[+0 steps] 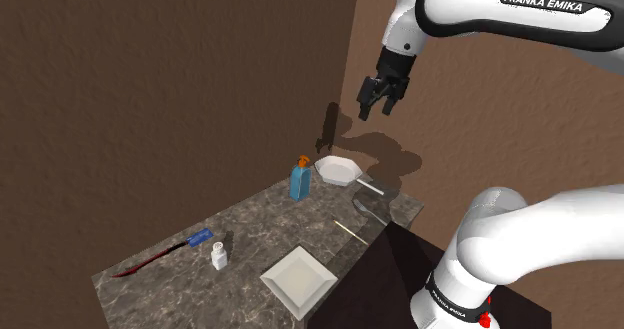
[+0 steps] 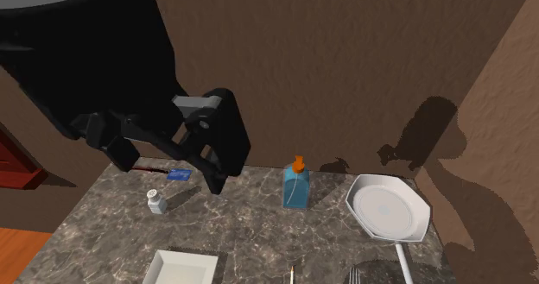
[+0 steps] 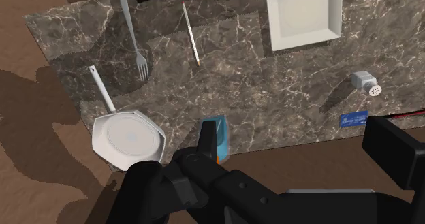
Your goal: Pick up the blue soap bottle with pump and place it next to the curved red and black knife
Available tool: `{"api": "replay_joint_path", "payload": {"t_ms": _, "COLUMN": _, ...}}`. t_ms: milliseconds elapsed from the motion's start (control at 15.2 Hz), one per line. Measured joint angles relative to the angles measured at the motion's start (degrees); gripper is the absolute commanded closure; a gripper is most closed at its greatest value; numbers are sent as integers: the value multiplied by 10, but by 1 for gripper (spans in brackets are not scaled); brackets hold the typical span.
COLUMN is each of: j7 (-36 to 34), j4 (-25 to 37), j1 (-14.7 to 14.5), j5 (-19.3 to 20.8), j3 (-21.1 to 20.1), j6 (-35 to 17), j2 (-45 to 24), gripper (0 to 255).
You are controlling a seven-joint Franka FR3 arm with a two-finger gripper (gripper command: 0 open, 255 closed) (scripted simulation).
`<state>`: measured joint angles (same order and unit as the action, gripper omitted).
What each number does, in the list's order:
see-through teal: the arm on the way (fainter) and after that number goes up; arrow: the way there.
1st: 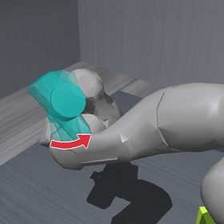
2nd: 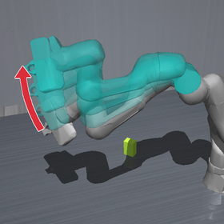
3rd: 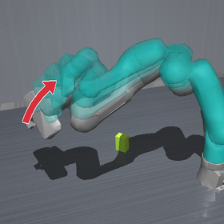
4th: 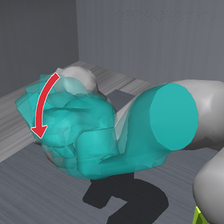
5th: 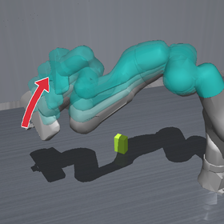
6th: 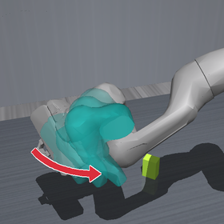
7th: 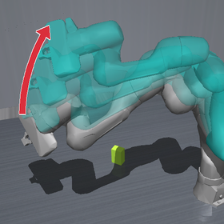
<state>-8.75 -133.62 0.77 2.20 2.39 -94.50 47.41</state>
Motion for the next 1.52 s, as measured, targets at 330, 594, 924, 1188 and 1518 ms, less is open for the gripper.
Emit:
{"api": "replay_joint_path", "payload": {"t_ms": 330, "j7": 8, "j4": -12, "j1": 3, "j5": 7, "j3": 11, "j6": -55, "j2": -47, "gripper": 0}}
{"api": "replay_joint_path", "payload": {"t_ms": 594, "j7": 17, "j4": -17, "j1": 7, "j5": 14, "j3": 25, "j6": -122, "j2": -115, "gripper": 0}}
{"api": "replay_joint_path", "payload": {"t_ms": 924, "j7": 29, "j4": -2, "j1": 10, "j5": 17, "j3": 42, "j6": -193, "j2": -205, "gripper": 0}}
{"api": "replay_joint_path", "payload": {"t_ms": 1188, "j7": 38, "j4": 22, "j1": 10, "j5": 14, "j3": 53, "j6": -252, "j2": -292, "gripper": 0}}
{"api": "replay_joint_path", "payload": {"t_ms": 1518, "j7": 53, "j4": 72, "j1": 12, "j5": 4, "j3": 66, "j6": -306, "j2": -402, "gripper": 0}}
